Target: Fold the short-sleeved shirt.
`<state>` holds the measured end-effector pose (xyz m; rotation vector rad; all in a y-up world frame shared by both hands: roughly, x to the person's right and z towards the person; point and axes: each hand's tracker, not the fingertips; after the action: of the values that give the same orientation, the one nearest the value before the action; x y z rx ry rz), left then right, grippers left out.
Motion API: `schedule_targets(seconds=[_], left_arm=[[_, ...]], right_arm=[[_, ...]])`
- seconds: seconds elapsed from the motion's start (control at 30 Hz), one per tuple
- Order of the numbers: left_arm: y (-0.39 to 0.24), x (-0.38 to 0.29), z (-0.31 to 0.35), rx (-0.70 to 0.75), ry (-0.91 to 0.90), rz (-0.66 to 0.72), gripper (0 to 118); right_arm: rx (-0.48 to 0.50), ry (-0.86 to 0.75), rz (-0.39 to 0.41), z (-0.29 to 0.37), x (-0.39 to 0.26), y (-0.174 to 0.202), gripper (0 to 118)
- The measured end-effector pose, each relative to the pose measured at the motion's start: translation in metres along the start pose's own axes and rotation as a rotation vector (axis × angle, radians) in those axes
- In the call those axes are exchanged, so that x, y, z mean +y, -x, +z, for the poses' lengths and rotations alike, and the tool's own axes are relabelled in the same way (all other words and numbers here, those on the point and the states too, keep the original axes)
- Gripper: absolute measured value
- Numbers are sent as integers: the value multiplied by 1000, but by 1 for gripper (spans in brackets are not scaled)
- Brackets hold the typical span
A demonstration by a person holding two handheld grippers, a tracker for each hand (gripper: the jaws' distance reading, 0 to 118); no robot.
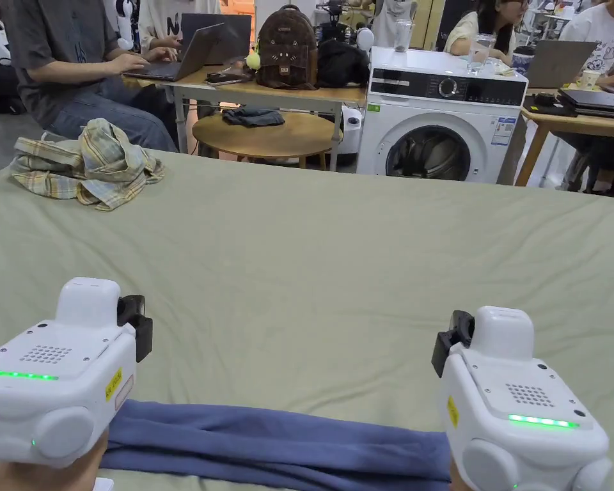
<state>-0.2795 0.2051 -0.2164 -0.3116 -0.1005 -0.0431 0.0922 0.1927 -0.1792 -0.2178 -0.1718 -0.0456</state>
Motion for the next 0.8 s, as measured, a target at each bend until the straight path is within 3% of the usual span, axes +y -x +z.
schedule_targets(seconds=[0.13, 0.2, 0.3, 0.47, 0.5, 0.6, 0.63, 0.8], left_arm=[[21, -2, -1, 27, 40, 9, 0], [43, -5, -4, -31, 116, 77, 0], [69, -10, -5, -79, 225, 164, 0], [130, -31, -34, -217, 463, 317, 1], [130, -32, -31, -248, 493, 349, 8], [151, -41, -43, -327, 590, 410, 52], [158, -45, -48, -347, 628, 422, 62], [188, -68, -72, -528, 748, 578, 62]], right_arm=[[11, -25, -2, 0, 0, 10, 0], [30, -30, -1, -1, 0, 13, 0], [18, -54, 60, -1, -1, 26, 0], [51, -60, 74, -4, -2, 44, 0], [61, -62, 77, -5, -3, 48, 0], [69, -56, 92, -10, -5, 61, 0], [76, -56, 93, -11, -6, 64, 0], [103, -27, 101, -14, -10, 78, 0]])
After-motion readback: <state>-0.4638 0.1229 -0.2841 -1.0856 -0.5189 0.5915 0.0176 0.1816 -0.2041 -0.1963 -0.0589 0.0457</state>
